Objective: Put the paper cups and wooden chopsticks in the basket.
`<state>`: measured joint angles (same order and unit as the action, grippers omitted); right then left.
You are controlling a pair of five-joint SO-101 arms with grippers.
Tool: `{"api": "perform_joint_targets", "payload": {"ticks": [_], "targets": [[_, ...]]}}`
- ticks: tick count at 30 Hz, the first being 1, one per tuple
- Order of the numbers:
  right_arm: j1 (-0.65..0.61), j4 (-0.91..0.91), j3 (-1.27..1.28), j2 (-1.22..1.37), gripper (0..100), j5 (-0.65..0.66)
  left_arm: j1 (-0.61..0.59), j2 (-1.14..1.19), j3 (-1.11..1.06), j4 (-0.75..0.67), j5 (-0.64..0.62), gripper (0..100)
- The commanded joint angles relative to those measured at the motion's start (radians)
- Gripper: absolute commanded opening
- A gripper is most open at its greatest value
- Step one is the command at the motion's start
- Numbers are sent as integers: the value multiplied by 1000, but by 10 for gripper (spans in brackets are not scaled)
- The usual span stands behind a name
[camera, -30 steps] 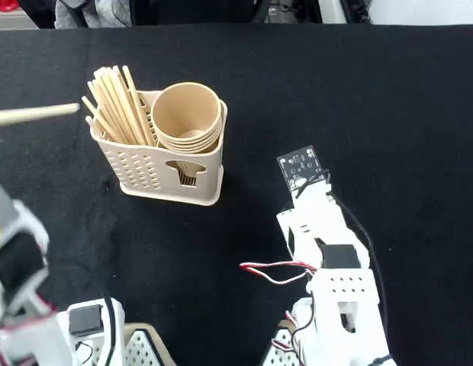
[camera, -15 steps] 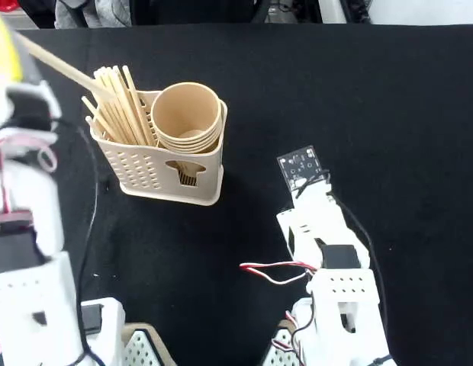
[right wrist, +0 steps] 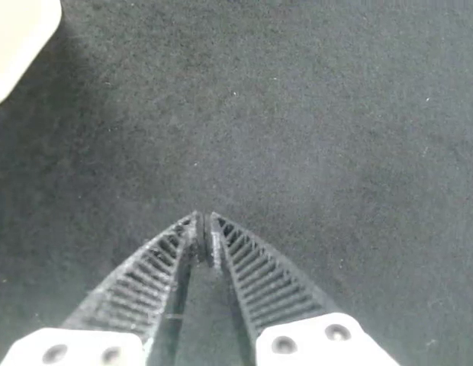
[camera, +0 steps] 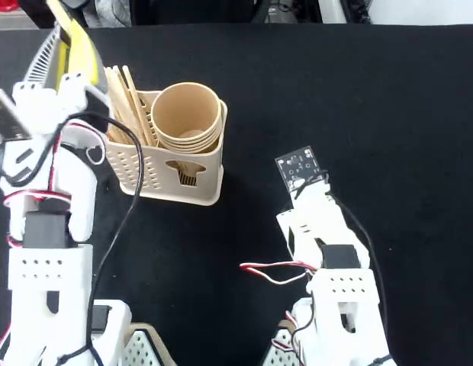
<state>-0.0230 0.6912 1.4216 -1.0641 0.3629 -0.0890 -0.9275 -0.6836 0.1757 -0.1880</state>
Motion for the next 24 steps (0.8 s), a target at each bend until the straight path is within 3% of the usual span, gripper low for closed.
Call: {"api": "perform_joint_targets", "payload": {"ticks": [1,4,6,10,14,17,22,24], "targets": [[-11,-18,-2,-21,14,9,30,20,-42,5,112,34],[-11,-18,-2,-21,14,9,42,28,-116,6,141,120],[-11,-18,-2,-21,14,9,42,17,-156,8,72,202],[-11,-18,-2,-21,14,9,31,-63,-166,114,-6,213],[-11,-18,-2,-21,14,9,31,-207,-183,230,66,211],[-11,-18,-2,-21,14,9,30,-330,-243,290,117,155],[-11,-18,-2,-21,14,8,30,-608,-443,310,264,28],[-11,-18,-2,-21,14,8,25,-746,-541,310,321,32]]}}
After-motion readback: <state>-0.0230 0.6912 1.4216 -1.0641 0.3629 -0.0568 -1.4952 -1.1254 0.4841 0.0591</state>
